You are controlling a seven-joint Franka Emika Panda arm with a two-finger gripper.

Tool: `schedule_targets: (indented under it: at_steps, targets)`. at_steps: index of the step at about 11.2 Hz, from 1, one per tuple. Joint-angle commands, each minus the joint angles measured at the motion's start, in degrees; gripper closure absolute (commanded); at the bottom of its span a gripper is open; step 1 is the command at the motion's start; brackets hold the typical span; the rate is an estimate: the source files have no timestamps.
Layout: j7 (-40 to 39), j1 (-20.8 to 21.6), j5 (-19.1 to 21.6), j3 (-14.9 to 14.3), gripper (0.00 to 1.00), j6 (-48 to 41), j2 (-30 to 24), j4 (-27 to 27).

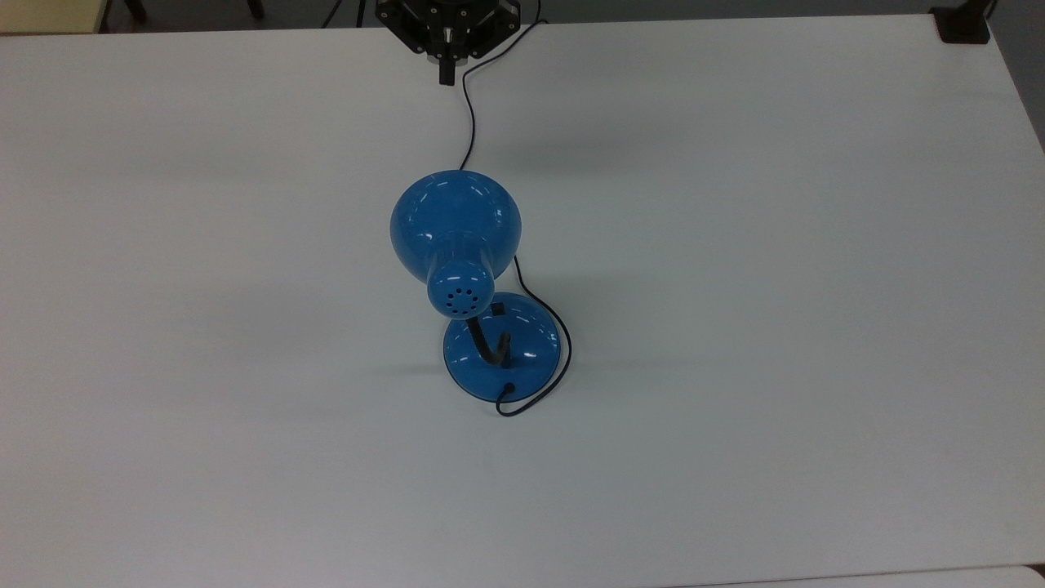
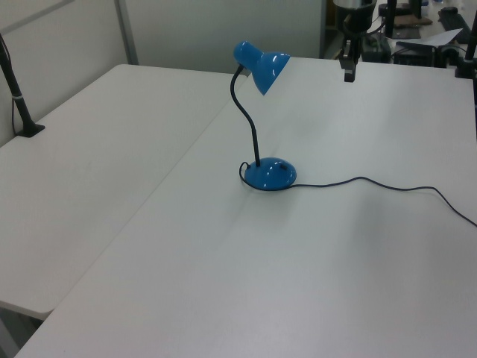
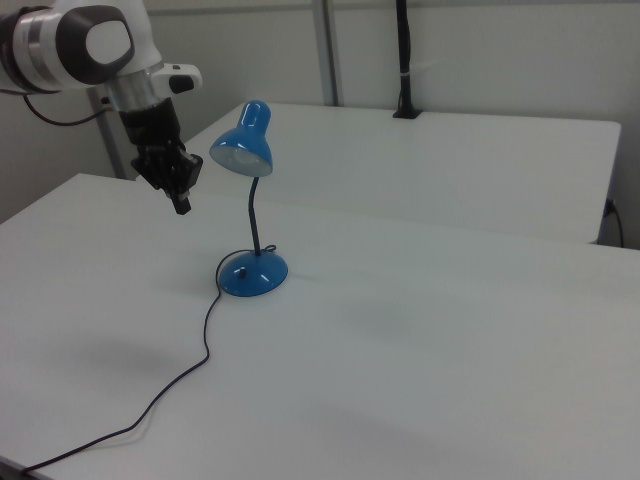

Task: Turn on the lamp
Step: 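Move the closed gripper down toward the switch on the lamp base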

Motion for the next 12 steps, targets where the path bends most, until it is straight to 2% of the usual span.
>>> schedule_targets:
  at_steps: [1, 4, 6, 9, 12]
  targets:
    - [-0.06, 0.35, 1.10, -0.04, 1.00, 3.59, 0.11, -1.51]
    - [0.02, 0.53, 1.98, 0.05, 1.00, 13.06, 1.94, -7.13]
    - [0.81, 0.88, 1.98, 0.40, 1.00, 18.53, 5.89, -7.76]
    - [0.90, 1.58, 1.98, 0.40, 1.00, 33.18, 5.64, -17.49]
    - [0.90, 1.76, 1.98, 0.40, 1.00, 45.32, 7.56, -22.51]
